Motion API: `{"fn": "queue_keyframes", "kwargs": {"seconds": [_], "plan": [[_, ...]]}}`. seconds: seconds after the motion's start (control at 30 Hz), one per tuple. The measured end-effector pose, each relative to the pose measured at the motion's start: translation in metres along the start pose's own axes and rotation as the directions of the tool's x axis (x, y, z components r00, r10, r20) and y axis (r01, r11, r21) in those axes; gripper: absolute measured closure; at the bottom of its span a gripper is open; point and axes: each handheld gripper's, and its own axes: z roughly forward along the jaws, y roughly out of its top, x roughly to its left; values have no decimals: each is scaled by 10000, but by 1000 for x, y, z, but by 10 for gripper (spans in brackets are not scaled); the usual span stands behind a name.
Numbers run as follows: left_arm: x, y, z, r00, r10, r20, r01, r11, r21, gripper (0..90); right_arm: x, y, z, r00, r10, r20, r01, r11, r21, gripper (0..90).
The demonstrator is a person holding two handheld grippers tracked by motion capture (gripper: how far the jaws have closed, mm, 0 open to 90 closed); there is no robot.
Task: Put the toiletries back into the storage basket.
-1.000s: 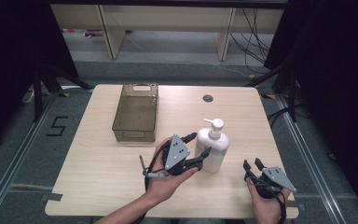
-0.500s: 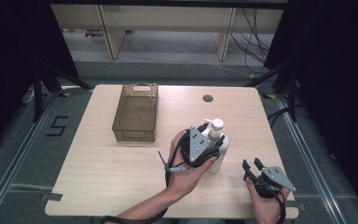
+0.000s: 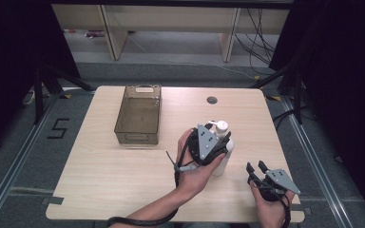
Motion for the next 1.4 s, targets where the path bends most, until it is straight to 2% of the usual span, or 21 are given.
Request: {"fn": "queue_keyframes", "kwargs": {"seconds": [0.07,0.13,0.37,0.4,0.57,0.6,0.63,0.9,0.93,0.97,1.13,1.17,1.2,1.3,1.33,1.37,1.4], "plan": [[-1,2,1,9999,-129,-28,129,9999,-33,403,-1,0,-1,9996,-215,202,215,9998,9,525],[-1,3,1,9999,-126,-43,126,9999,-25,407,0,0,0,10000,-30,9,30,10000,-2,525],[-1,5,3,9995,-240,-184,240,9997,-29,437,1,0,0,9999,-30,113,30,10000,21,524],[-1,5,4,9994,-291,-180,290,9996,-29,446,2,-1,0,9999,92,109,-93,9999,41,523],[-2,6,4,9992,-344,-216,343,9994,-64,521,1,-1,1,10000,24,24,-24,10000,30,523],[-2,6,4,9991,-377,-173,375,9993,-72,537,2,-1,0,9999,45,128,-46,10000,69,523],[-4,6,3,9994,-313,-148,312,9995,-53,581,3,-1,0,9997,168,151,-169,9998,114,523],[-2,6,1,9990,-451,82,451,9990,-49,591,1,-1,1,9999,-86,128,85,9999,68,523],[-2,6,0,9987,-493,109,493,9988,-23,591,0,-1,1,9994,-282,194,282,9996,21,524],[0,7,0,9993,-339,161,340,9994,-83,592,3,-2,1,9998,176,44,-176,9998,80,523],[2,9,-2,9993,-300,217,303,9995,-128,592,3,-1,1,10000,-13,73,12,10000,96,523],[2,10,-4,9987,-454,234,455,9990,-46,593,3,-1,1,10000,-13,97,12,10000,97,523],[4,11,-5,9993,-305,236,309,9994,-153,593,5,-1,0,9996,221,176,-224,9996,158,523],[8,15,-9,9988,-400,294,407,9989,-216,593,1,-1,1,9994,-268,199,269,9996,-29,523],[9,16,-11,9982,-537,275,541,9984,-150,593,2,-1,1,9998,-193,84,193,9998,15,523],[12,18,-12,9989,-385,277,392,9989,-247,593,3,-1,1,9999,-97,47,96,9999,109,523],[13,19,-14,9984,-474,292,481,9985,-251,593,3,-1,1,9999,-105,57,104,9999,97,524]]}}
